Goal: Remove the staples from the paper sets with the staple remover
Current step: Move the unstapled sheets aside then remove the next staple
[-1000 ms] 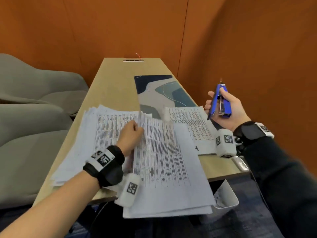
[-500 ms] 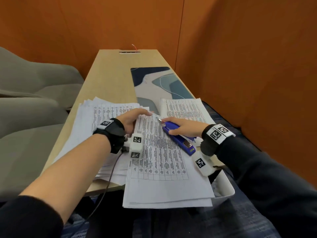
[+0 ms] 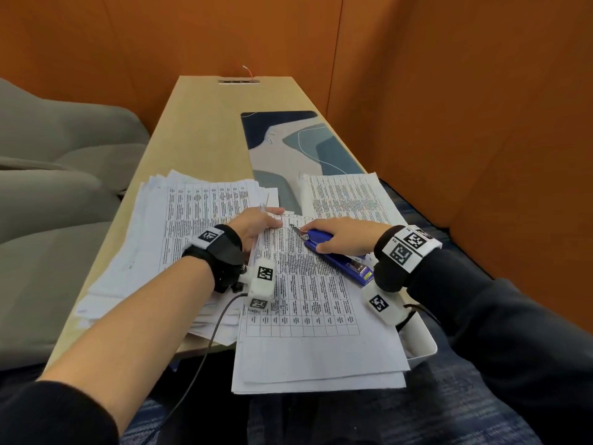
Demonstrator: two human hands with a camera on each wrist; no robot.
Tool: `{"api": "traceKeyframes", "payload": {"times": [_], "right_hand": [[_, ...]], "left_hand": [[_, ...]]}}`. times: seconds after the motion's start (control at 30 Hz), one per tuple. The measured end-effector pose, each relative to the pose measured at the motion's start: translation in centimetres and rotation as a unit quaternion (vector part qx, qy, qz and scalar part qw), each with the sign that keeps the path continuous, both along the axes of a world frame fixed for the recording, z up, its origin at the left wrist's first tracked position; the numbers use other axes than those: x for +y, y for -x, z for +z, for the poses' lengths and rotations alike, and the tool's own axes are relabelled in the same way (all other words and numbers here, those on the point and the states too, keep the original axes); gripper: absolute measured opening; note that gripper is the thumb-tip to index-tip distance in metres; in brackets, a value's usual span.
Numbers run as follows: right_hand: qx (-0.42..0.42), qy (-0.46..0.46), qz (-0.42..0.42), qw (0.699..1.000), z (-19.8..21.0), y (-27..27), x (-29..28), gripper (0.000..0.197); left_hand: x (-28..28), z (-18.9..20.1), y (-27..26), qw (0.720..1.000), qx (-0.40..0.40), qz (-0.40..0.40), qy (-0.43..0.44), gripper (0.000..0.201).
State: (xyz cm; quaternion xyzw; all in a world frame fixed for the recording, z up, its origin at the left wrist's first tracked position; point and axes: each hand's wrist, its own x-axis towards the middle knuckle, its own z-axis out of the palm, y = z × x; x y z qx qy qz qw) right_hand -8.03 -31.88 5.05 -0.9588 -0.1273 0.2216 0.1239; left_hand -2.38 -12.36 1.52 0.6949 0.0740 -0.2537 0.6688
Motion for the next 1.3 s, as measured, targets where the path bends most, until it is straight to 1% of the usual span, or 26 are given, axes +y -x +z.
{"api": "traceKeyframes", "payload": {"times": [0.1, 0.2, 0.47, 0.7, 0.83, 0.9, 1.0, 1.07, 1.1, 1.13, 1.17, 1.2, 1.23, 1.27, 1.3], "right_hand": [[-0.002, 0.014, 0.003, 1.0, 0.0, 0.1, -0.1, 0.047], [0.005, 0.018, 0.005, 1.0, 0.3, 0.1, -0.6, 0.047], [0.016, -0.004, 0.024, 1.0, 0.6, -0.3, -0.7, 0.046], [-0.024, 0.009, 0.003, 1.0, -1.0, -0.3, 1.3, 0.051], [-0.055, 0.014, 0.009, 0.998, -1.5, -0.7, 2.4, 0.055], [-0.034, -0.022, 0.006, 0.999, -1.1, -1.4, 2.0, 0.051], [0.042, -0.143, -0.026, 0.988, -0.7, -1.9, 1.1, 0.043], [0.096, -0.231, -0.046, 0.967, -1.0, -1.5, 0.4, 0.039], [0.121, -0.278, -0.061, 0.951, -0.9, -1.1, 0.4, 0.038], [0.134, -0.304, -0.074, 0.94, -0.9, -0.9, 0.4, 0.037], [0.125, -0.297, -0.073, 0.944, -0.8, -1.0, 0.4, 0.038], [0.1, -0.244, -0.061, 0.963, -0.4, -1.0, 0.5, 0.04], [0.058, -0.173, -0.033, 0.983, -0.2, -0.9, 0.7, 0.042], [0.008, -0.1, 0.009, 0.995, 0.0, -0.9, 1.1, 0.044], [-0.018, -0.046, 0.04, 0.998, 0.3, -0.5, 1.6, 0.045]], "left_hand": [[0.0, -0.3, 0.0, 1.0, -0.008, 0.011, 0.002, 0.032], [0.1, -0.5, -0.1, 1.0, -0.021, 0.005, 0.007, 0.03], [0.4, -0.8, -0.4, 1.0, -0.012, -0.026, 0.003, 0.032], [0.6, -0.7, -0.5, 0.999, -0.02, -0.034, -0.019, 0.034], [0.8, -0.7, -0.4, 0.998, -0.035, -0.046, -0.027, 0.032], [0.9, -0.7, -0.1, 0.999, -0.036, -0.036, -0.01, 0.032], [0.8, -0.7, 0.2, 0.999, -0.043, -0.02, 0.007, 0.034], [0.8, -0.5, 0.5, 0.998, -0.052, -0.024, 0.007, 0.033], [0.9, -0.6, 0.5, 0.998, -0.05, -0.021, 0.017, 0.032], [0.9, -0.7, 0.5, 0.998, -0.042, -0.016, 0.036, 0.031], [1.0, -0.7, 0.6, 0.997, -0.032, -0.014, 0.064, 0.031], [1.1, -0.7, 0.6, 0.996, -0.021, -0.011, 0.088, 0.029], [1.2, -0.4, 1.0, 0.994, -0.01, -0.015, 0.111, 0.026], [1.3, -0.2, 1.2, 0.992, 0.002, -0.018, 0.126, 0.025], [1.3, 0.0, 1.4, 0.992, 0.008, -0.021, 0.127, 0.027]]}}
